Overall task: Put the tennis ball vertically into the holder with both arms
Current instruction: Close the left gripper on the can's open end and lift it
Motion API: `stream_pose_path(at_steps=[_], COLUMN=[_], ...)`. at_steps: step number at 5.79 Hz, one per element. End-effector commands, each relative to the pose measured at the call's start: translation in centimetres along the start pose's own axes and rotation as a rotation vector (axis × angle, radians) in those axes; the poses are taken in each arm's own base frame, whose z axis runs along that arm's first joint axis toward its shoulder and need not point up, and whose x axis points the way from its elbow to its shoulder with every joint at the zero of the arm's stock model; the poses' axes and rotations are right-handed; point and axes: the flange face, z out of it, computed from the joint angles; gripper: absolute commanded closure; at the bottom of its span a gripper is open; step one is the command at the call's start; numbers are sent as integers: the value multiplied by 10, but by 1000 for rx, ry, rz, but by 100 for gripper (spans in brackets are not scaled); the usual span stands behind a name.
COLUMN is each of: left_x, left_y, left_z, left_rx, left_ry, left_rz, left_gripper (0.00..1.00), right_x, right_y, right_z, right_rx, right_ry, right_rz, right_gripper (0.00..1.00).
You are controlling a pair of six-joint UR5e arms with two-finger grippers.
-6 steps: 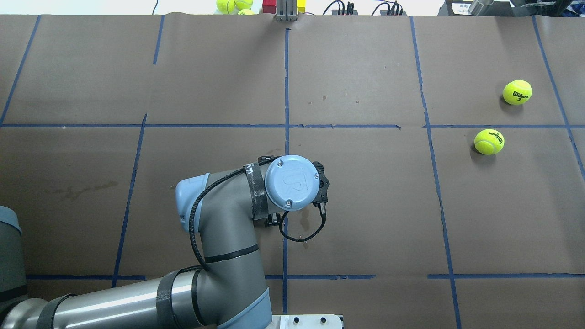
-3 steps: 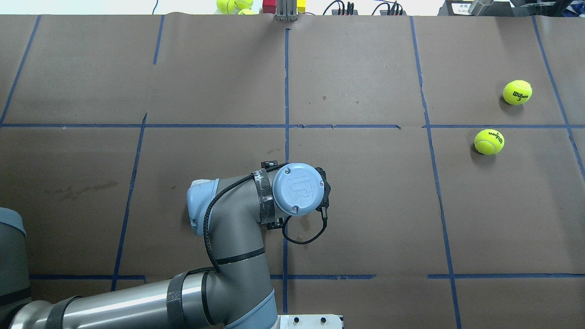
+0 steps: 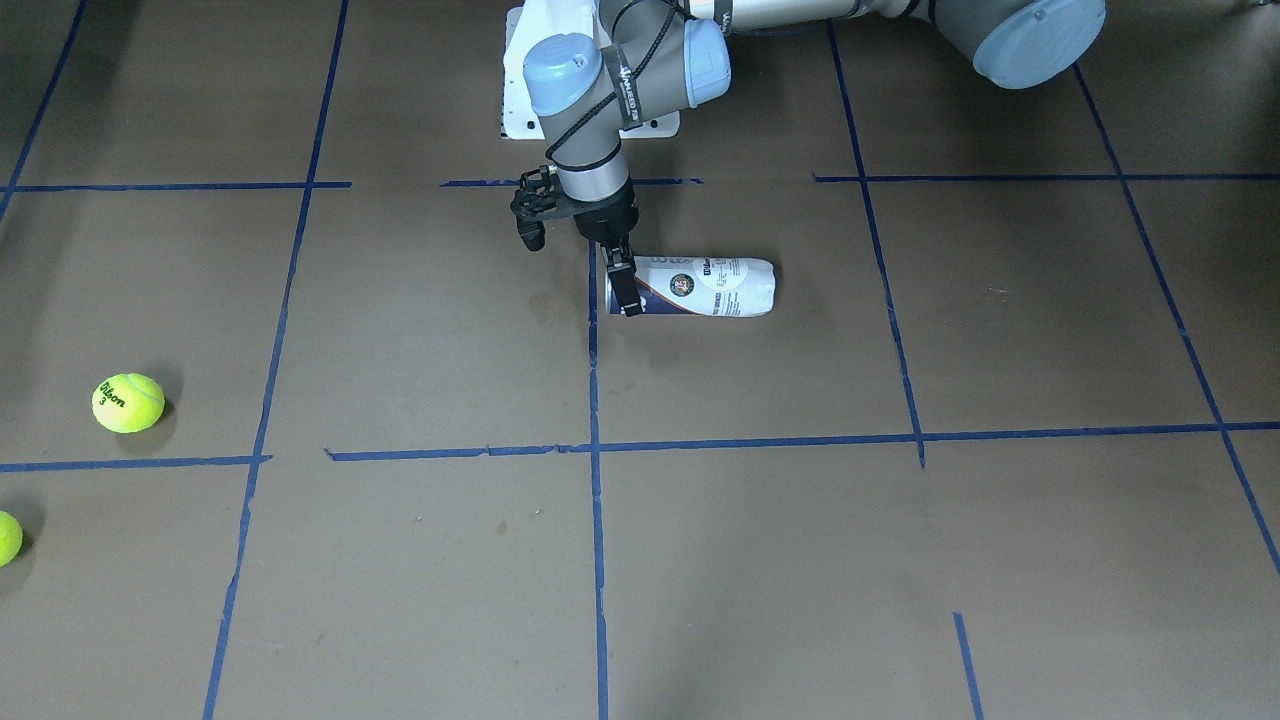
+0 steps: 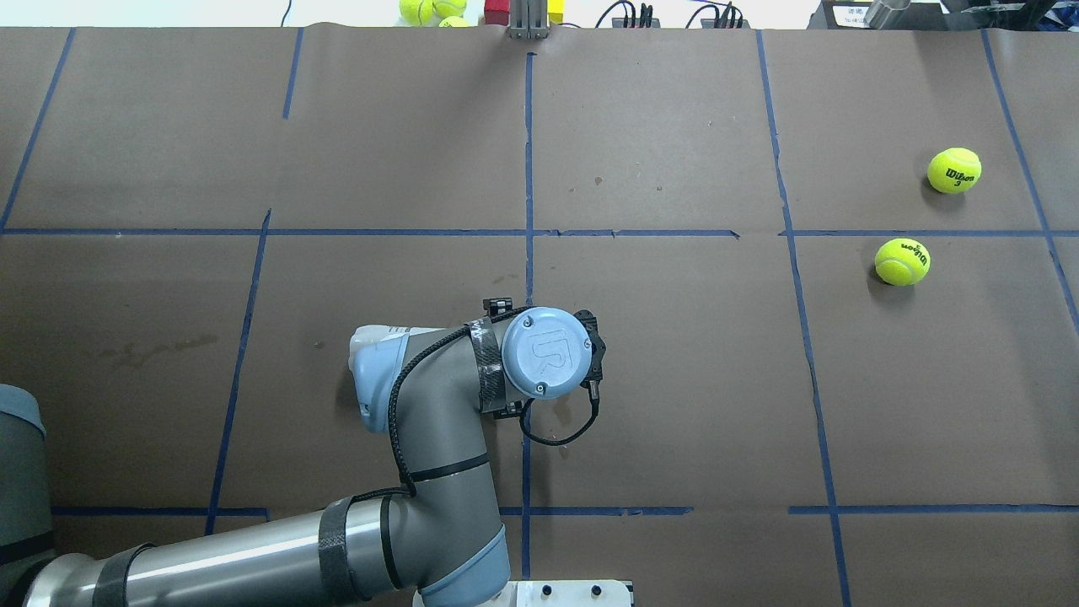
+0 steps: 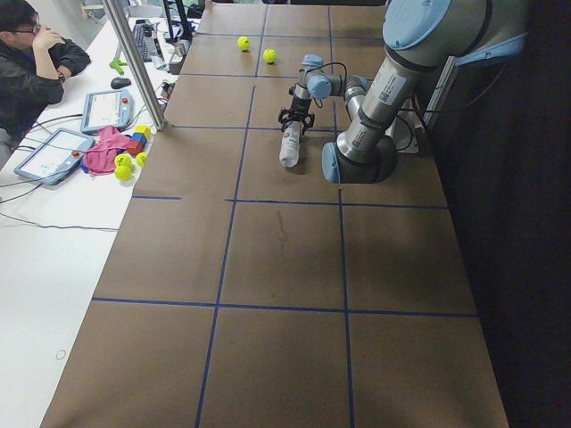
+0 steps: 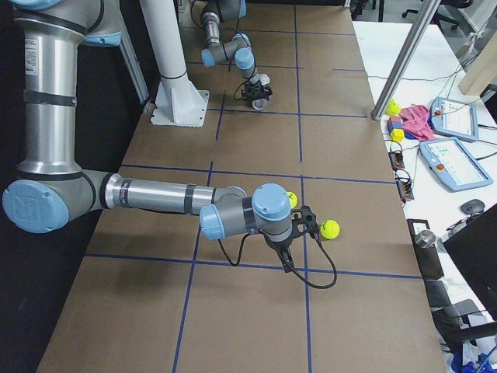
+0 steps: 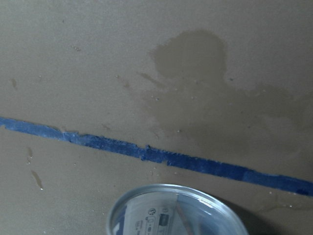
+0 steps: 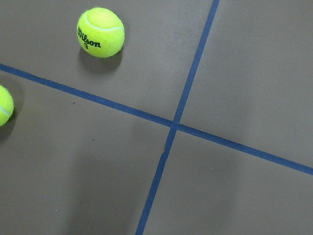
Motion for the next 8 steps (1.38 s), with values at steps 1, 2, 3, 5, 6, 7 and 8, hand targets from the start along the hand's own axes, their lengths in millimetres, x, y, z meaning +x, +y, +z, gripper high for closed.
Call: stream_pose_path(at_steps=[1, 2, 3, 5, 6, 7, 8], left_x=[0, 0, -2, -23, -38, -52, -61], left_y=[1, 0, -4, -2, 5, 3, 3], left_z=[1, 0, -7, -94, -132, -156, -174], left_rx=[-2, 2, 55, 262, 355, 512, 632], left_ry=[0, -1, -7, -44, -64, -83, -78], left_rz=[-1, -6, -11, -49, -98, -163, -250], left_gripper=[19, 22, 22, 21, 21, 20, 19], right_x=[0, 0, 0, 0, 0, 0, 0], right_y=[0, 0, 0, 0, 0, 0, 0], right_z=[0, 0, 0, 0, 0, 0, 0], right_rx=[0, 0, 0, 1, 1, 1, 0], right_ry=[0, 0, 0, 0, 0, 0, 0], right_rz=[0, 0, 0, 0, -1, -1, 0], right_gripper=[0, 0, 0, 0, 0, 0, 0])
